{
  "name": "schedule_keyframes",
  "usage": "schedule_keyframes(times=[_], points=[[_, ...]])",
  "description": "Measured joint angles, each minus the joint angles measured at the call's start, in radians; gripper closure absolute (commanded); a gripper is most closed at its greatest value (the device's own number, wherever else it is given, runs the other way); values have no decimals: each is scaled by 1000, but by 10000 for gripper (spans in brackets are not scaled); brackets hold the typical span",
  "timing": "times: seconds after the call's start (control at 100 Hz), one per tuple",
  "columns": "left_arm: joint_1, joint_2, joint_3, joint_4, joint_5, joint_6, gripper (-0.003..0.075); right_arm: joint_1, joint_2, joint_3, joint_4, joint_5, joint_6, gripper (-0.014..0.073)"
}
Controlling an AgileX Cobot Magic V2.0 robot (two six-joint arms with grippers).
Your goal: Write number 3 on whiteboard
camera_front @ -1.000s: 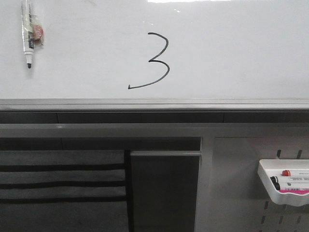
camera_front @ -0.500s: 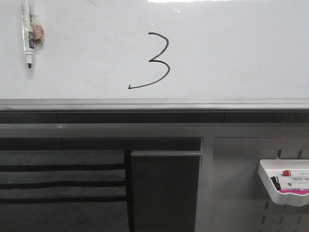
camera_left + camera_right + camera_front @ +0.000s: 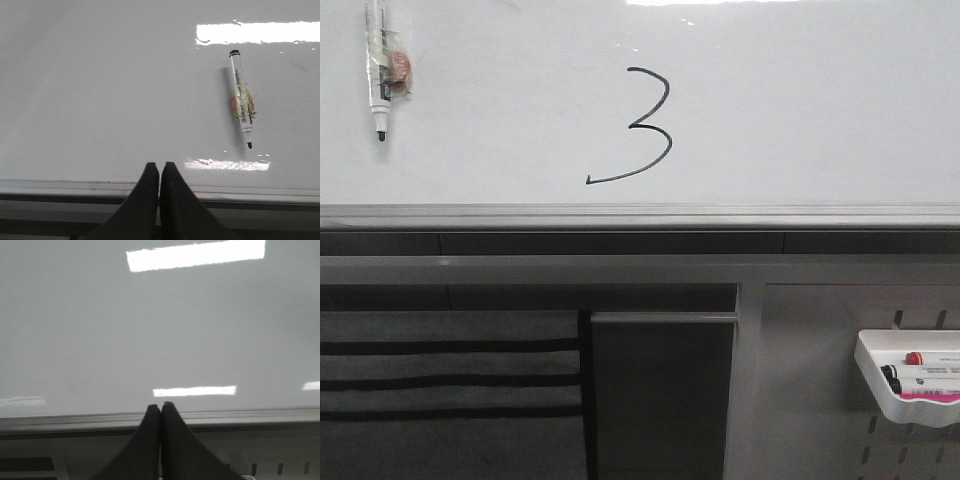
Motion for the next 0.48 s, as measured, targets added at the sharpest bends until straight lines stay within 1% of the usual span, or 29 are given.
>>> schedule_keyframes(times=[0.48], points=[[0,0,0,0,0,0,741,0,0,0,-2,0,7,663]])
